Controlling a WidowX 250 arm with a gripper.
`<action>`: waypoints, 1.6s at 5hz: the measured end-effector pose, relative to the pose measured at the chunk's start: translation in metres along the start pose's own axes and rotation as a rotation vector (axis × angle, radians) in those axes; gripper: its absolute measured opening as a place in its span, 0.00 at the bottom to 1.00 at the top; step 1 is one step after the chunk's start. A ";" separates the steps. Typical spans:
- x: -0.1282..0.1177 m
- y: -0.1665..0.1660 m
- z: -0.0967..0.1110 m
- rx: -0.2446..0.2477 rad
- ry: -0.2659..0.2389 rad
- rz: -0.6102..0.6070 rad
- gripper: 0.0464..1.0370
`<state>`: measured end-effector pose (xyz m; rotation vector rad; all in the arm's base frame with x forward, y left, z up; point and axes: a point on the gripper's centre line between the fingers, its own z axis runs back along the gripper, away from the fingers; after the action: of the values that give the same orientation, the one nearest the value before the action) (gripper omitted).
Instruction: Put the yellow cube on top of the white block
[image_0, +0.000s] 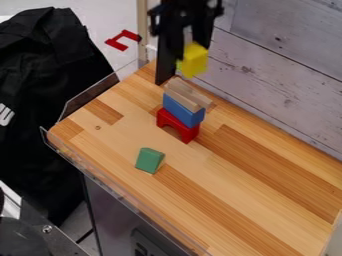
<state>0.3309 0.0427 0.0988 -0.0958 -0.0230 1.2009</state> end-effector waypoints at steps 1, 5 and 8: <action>-0.001 0.007 -0.005 0.026 -0.002 0.058 0.50; 0.002 0.003 -0.016 -0.008 0.000 0.175 0.50; 0.002 0.002 -0.019 0.000 0.014 0.189 0.50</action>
<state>0.3316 0.0439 0.0795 -0.1076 -0.0017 1.3894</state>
